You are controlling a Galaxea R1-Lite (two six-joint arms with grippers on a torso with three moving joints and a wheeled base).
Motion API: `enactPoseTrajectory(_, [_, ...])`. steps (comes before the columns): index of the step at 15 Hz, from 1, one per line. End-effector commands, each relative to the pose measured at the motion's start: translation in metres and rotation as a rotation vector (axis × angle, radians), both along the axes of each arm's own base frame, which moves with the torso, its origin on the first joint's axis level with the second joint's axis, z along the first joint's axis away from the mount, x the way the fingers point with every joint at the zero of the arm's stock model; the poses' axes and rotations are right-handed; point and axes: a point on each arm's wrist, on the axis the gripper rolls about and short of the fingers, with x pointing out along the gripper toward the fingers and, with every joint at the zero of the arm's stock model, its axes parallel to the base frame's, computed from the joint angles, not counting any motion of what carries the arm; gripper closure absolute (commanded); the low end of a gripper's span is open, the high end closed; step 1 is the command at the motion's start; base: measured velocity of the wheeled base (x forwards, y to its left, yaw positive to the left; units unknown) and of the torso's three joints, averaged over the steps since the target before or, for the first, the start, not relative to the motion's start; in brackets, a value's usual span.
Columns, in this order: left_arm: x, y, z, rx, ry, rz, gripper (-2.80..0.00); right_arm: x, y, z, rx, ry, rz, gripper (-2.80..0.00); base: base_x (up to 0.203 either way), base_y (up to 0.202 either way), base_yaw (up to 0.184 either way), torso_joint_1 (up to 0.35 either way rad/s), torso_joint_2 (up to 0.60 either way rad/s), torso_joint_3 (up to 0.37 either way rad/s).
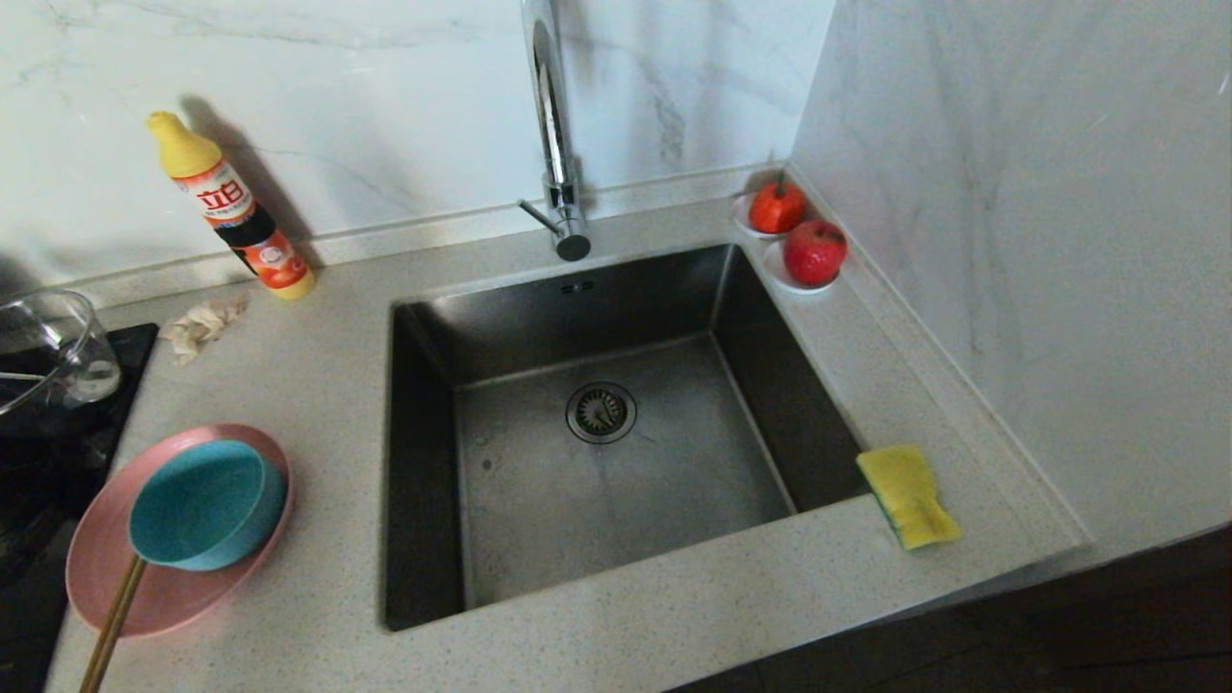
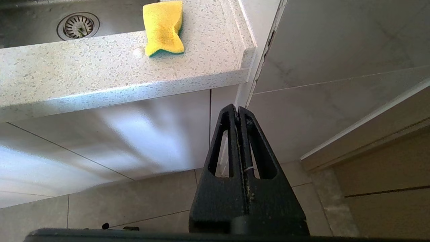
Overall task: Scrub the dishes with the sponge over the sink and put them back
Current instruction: Grab the dish soap
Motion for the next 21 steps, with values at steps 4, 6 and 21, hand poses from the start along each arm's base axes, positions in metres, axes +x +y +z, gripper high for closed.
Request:
enactPoseTrajectory(4, [0.0,0.001,0.0,-0.005,-0.005,0.03,0.0,0.0,0.0,0.0,0.0,0.0,0.0,0.0,0.0,0.0,0.0,0.0,0.0,0.0])
enactPoseTrajectory(6, [0.0,0.001,0.002,-0.01,-0.015,0.043,0.0,0.0,0.0,0.0,0.0,0.0,0.0,0.0,0.0,0.0,0.0,0.0,0.0,0.0])
enactPoseTrajectory(21, [0.207,0.009,0.183,-0.131,0.212,0.232,0.0,0.0,0.0,0.0,0.001,0.0,0.0,0.0,0.0,0.0,0.0,0.0,0.0,0.0])
